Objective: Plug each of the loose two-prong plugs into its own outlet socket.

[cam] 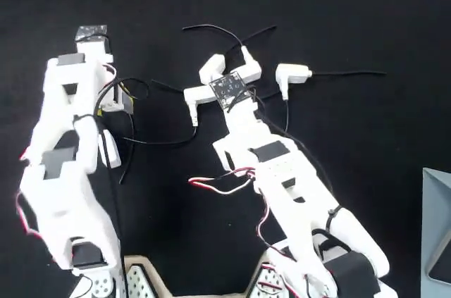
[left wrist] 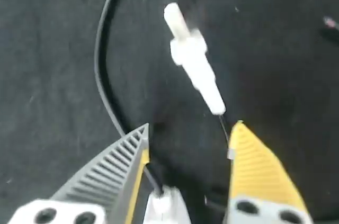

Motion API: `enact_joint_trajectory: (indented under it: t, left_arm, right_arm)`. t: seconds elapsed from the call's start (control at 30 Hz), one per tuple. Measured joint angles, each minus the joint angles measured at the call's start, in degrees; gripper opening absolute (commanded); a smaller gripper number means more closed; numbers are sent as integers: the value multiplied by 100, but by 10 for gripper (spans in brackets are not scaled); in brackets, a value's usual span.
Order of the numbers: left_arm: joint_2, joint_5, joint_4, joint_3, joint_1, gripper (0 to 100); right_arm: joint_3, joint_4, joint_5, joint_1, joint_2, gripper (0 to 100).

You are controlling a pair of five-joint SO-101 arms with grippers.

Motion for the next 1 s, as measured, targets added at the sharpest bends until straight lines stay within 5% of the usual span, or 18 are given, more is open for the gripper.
enact_joint_trajectory:
  t: [0.37, 0.53, 0.73, 1.0]
  left_arm:
    - [1222, 519, 35, -1354, 26, 210]
    - [1521, 527, 35, -1723, 53, 31]
    - [1714, 527, 62, -2163, 202, 29]
    - [1653, -53, 1222, -2971, 440, 28]
  right_arm:
    - [0, 0, 0, 0, 0, 12]
    - [0, 0, 0, 0, 0, 12]
    - [0, 0, 0, 0, 0, 12]
    - [0, 0, 0, 0, 0, 12]
